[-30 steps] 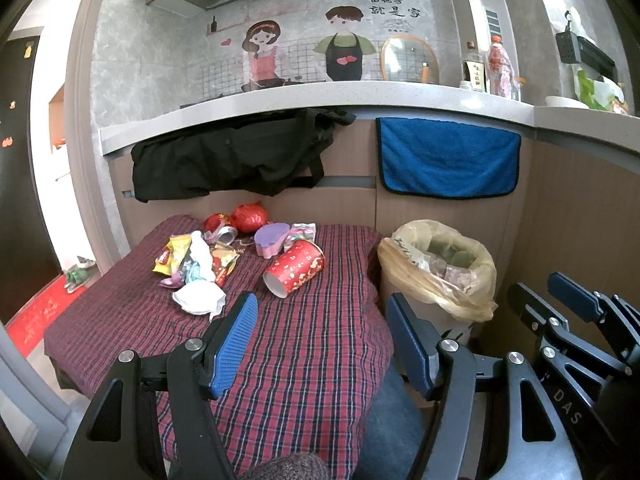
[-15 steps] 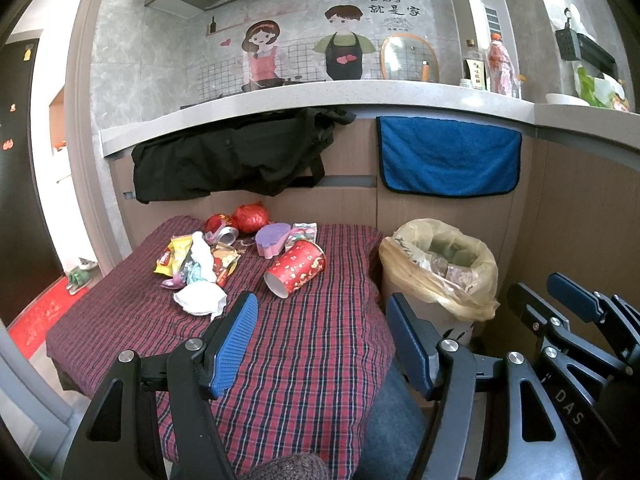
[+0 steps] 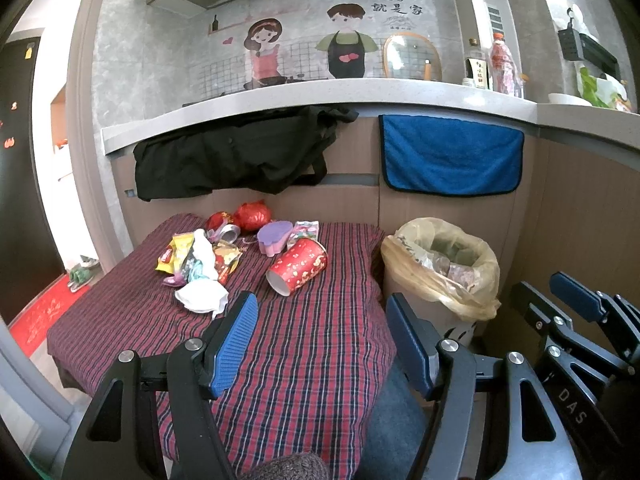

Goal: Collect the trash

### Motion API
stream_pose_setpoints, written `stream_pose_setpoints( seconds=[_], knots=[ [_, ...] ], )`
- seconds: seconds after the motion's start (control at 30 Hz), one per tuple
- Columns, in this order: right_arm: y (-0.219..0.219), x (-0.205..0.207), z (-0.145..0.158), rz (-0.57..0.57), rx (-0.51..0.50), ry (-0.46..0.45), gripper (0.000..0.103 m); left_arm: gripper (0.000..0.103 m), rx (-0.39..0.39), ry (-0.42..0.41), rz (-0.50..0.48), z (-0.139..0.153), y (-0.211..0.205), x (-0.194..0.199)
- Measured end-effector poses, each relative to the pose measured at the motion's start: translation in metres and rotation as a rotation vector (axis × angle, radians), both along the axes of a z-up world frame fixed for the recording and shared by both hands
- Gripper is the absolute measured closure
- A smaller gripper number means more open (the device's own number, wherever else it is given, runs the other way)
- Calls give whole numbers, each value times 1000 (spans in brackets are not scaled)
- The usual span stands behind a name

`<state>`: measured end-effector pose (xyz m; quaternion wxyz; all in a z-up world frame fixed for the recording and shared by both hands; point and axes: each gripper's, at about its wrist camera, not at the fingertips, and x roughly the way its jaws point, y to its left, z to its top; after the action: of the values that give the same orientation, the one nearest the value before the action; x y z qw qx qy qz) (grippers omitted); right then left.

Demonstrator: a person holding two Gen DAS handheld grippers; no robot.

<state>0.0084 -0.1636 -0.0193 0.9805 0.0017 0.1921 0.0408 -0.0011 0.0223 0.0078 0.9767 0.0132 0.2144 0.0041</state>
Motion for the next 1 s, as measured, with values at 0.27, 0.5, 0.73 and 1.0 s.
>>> stream_pose_setpoints(
  seconds=[0.27,0.5,0.73,1.0],
  knots=[
    [1,0,-2,0,1,1,58,36,-2,6,3,-3,4,0],
    [-4,5,2,10,4,-31,58,36,-26,25,36,-4,13,7],
    [11,31,9,49,-63,-84,58,36,-28,19,110,2,45,28],
    [49,65,31,105,34,-206,58,36,-10,59,142,-1,107,73]
  ],
)
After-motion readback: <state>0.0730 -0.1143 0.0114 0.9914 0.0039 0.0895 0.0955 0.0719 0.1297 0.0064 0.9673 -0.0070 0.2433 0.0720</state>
